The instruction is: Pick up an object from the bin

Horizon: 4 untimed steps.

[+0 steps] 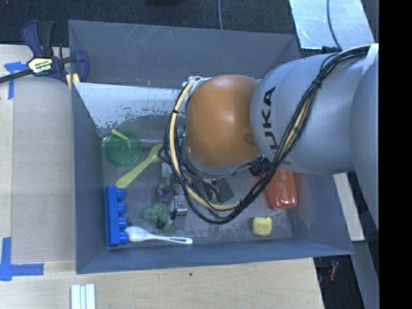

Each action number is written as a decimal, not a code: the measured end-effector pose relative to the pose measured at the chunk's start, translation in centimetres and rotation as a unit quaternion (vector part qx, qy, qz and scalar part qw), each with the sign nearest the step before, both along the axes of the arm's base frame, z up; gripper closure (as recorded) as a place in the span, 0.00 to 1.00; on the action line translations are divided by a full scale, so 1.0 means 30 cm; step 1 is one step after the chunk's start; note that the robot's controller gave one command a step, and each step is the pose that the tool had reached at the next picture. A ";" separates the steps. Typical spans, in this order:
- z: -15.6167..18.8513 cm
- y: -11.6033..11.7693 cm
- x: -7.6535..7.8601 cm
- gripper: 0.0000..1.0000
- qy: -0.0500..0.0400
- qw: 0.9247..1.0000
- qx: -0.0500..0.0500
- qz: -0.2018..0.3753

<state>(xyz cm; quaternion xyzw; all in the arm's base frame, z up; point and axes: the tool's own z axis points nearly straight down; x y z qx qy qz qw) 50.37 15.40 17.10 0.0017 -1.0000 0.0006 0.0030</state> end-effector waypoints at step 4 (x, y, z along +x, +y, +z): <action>-0.286 -0.249 0.136 0.00 -0.005 0.998 0.001 -0.068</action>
Offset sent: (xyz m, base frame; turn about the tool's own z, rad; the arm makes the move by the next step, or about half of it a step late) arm 0.0320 -0.0712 -0.0898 -0.2816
